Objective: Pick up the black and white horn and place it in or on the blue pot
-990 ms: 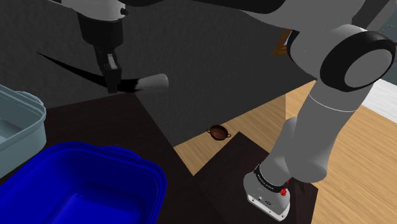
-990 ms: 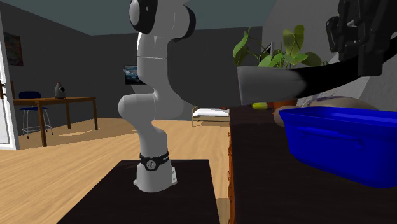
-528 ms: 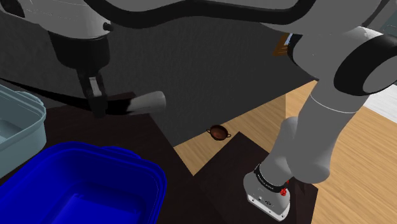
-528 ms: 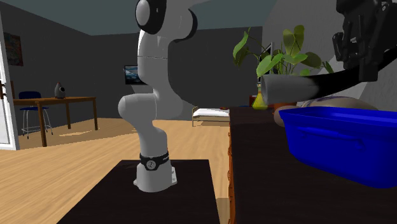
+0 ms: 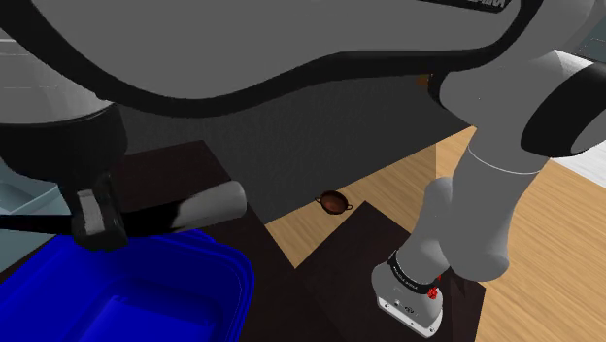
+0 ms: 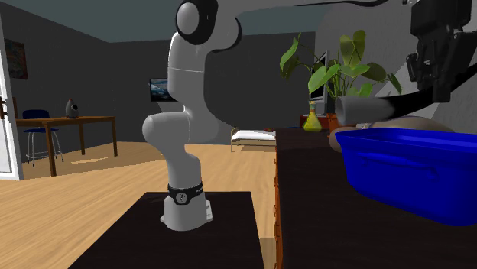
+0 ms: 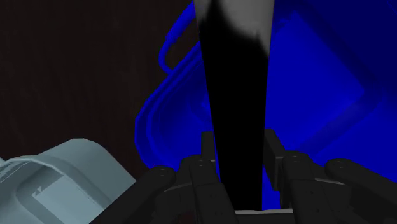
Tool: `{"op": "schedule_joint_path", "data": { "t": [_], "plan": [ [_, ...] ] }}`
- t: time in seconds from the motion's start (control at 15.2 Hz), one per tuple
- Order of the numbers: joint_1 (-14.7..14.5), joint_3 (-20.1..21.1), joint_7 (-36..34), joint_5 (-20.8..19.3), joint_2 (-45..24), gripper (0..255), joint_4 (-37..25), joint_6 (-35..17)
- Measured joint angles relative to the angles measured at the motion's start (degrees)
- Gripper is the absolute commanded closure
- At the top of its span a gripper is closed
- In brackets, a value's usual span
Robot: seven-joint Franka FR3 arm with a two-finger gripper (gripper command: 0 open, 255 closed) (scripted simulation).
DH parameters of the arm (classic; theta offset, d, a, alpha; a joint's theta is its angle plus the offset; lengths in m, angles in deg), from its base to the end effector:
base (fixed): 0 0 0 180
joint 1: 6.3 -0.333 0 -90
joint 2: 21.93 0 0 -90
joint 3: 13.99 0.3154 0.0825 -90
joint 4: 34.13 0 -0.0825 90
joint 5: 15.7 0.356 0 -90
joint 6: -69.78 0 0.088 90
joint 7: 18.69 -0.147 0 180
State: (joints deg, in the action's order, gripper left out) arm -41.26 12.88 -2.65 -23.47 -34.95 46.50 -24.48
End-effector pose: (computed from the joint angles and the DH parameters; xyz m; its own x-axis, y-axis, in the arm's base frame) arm 0.3231 0.5032 0.5478 0.2139 0.9766 0.0240 0.9758 -0.2148 0.0418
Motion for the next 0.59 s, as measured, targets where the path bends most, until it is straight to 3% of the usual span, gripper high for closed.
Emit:
{"op": "schedule_joint_path", "data": {
  "t": [0.4, 0.59],
  "plan": [
    [-6.43, 2.37, -8.12, -3.02, -4.78, 255, -5.08, 1.37],
    [-6.96, 2.57, -9.21, -3.23, -5.05, 255, -3.63, -0.21]
  ]
}}
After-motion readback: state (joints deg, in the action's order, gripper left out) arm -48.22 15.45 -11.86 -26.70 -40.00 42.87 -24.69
